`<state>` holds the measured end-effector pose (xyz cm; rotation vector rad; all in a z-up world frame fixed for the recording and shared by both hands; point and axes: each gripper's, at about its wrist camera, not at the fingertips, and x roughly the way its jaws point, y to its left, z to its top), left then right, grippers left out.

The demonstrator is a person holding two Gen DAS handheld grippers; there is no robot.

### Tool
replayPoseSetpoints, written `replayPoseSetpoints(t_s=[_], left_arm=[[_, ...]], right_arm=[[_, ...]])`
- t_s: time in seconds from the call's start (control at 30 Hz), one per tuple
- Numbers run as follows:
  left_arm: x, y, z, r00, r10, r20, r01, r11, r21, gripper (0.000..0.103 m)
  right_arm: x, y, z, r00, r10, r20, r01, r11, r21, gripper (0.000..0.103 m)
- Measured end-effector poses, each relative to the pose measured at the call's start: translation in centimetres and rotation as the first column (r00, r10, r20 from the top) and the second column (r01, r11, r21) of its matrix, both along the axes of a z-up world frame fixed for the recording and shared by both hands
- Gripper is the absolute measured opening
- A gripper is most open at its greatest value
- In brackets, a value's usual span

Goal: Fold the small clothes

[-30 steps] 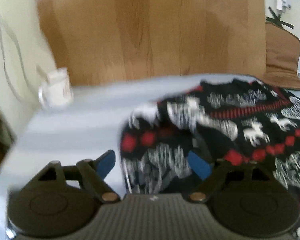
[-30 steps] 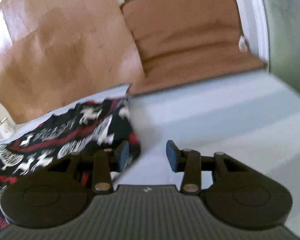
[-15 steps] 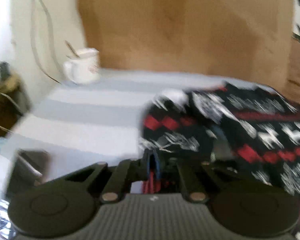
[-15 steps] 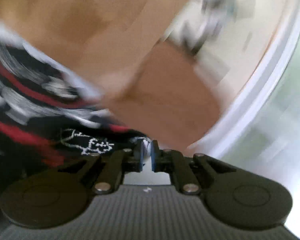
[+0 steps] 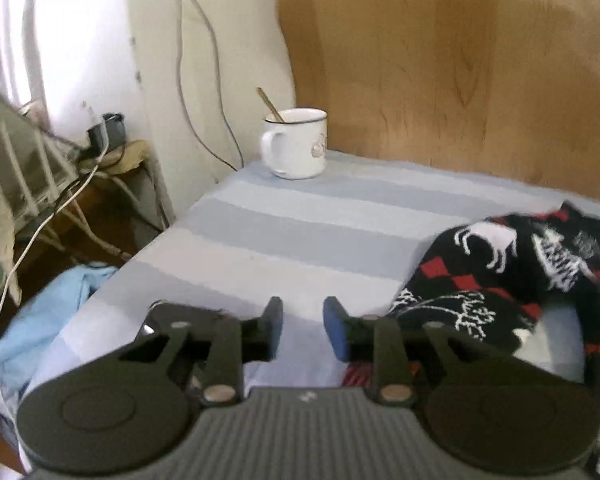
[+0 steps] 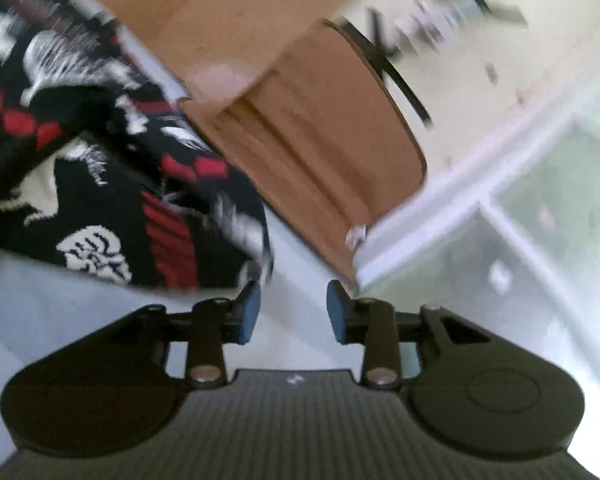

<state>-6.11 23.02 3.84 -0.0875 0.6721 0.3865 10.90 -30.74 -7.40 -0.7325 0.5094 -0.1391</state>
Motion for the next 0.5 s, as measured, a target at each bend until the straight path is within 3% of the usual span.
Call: replayPoseSetpoints(t_s=[0.03, 0.07, 0.1, 0.13, 0.17, 0.27, 0.3, 0.37, 0.47, 0.5], left_arm=[[-0.9, 0.2, 0.4, 0.999, -0.042, 0.015, 0.042, 0.998, -0.055, 0.031], [-1.7, 0.0, 0.6, 0.995, -0.099, 0.029, 0.102, 0.989, -0.106, 0.035], [-2.5, -0.4, 0.6, 0.986, -0.164, 0.042, 0.169, 0.974, -0.152, 0.048], [-3.1, -1.0, 0.5, 0.972, -0.227, 0.056, 0.233, 0.953, -0.191, 0.058], [-3.6, -1.7, 0.3, 0.958, -0.278, 0.065, 0.285, 0.933, -0.221, 0.059], [-4.9, -4.7, -1.1, 0.890, -0.450, 0.069, 0.445, 0.829, -0.339, 0.076], [-5.3, -5.7, -1.5, 0.876, -0.477, 0.069, 0.468, 0.809, -0.355, 0.084], [-6.0, -7.5, -2.2, 0.856, -0.513, 0.058, 0.498, 0.790, -0.358, 0.088], [-6.6, -8.8, -3.0, 0.820, -0.569, 0.058, 0.536, 0.729, -0.426, 0.088], [-6.9, -9.1, -3.2, 0.814, -0.578, 0.054, 0.540, 0.720, -0.435, 0.088]], right_arm=[[-0.6, -0.9, 1.1, 1.000, -0.009, -0.016, 0.011, 0.991, 0.132, 0.038], [-1.3, -2.1, 2.4, 0.999, -0.001, -0.045, 0.015, 0.948, 0.318, 0.039], [-1.7, -2.9, 2.8, 0.997, 0.024, -0.073, 0.013, 0.881, 0.472, 0.039], [-2.3, -3.9, 3.2, 0.993, 0.062, -0.098, 0.011, 0.791, 0.612, 0.039], [-2.8, -4.3, 3.2, 0.990, 0.092, -0.110, 0.010, 0.721, 0.693, 0.039], [-3.9, -4.5, 1.9, 0.979, 0.144, -0.145, 0.040, 0.562, 0.826, 0.040], [-3.8, -4.4, 1.3, 0.976, 0.150, -0.158, 0.057, 0.525, 0.849, 0.040], [-3.1, -4.0, 0.3, 0.977, 0.131, -0.171, 0.086, 0.491, 0.867, 0.041], [-3.5, -3.5, -0.4, 0.985, 0.099, -0.143, 0.086, 0.437, 0.895, 0.041], [-3.1, -3.5, -0.5, 0.987, 0.086, -0.138, 0.091, 0.414, 0.906, 0.041]])
